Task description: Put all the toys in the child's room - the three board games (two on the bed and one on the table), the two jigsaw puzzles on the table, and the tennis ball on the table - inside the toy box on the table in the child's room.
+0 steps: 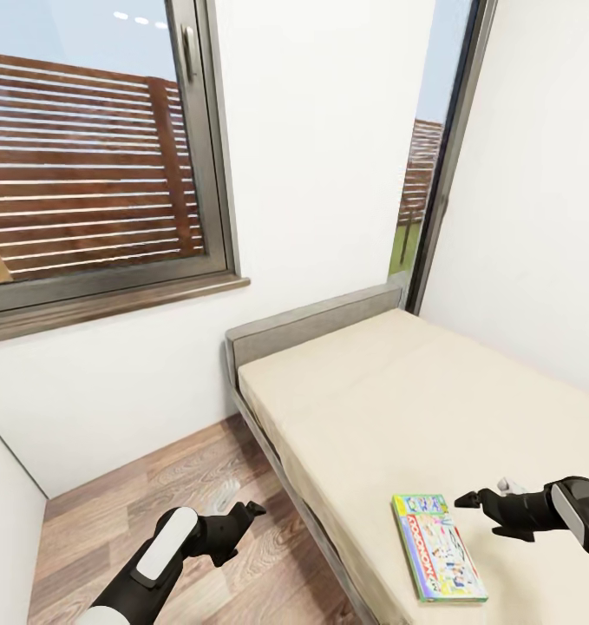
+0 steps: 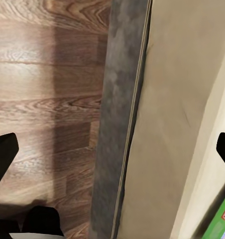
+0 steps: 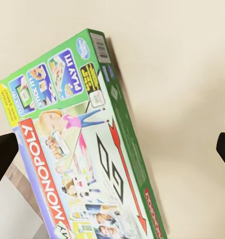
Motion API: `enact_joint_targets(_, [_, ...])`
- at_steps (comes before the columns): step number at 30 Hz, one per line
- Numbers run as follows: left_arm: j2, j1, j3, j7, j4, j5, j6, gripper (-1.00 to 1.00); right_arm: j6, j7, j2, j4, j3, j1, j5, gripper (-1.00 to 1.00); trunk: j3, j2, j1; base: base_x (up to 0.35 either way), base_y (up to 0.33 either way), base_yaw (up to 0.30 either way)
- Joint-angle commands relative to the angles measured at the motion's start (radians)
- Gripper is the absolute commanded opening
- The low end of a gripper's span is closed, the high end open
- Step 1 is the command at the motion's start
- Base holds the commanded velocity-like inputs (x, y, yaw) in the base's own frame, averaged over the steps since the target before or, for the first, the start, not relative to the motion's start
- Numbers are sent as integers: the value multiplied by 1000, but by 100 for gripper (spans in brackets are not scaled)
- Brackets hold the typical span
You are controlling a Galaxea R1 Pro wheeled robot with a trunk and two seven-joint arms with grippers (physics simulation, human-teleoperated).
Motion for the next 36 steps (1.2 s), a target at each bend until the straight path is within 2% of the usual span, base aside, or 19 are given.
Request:
enact_joint_targets(1, [0,0,-1,10,-1,11,0,100,8,-2,0,0,-2,-1,-9,100,-1,-1,0,0,0,0])
enact_joint_targets(30, [0,0,-4,10,-2,10,-1,100,7,6,8,2,-3,2,-9,100,-1,-1,0,0,0,0])
enact_joint_targets(36, [1,0,-4,10,-3,10,-2,100,7,6,9,5,-4,5,-10,100,-20,-43,23,0,0,0])
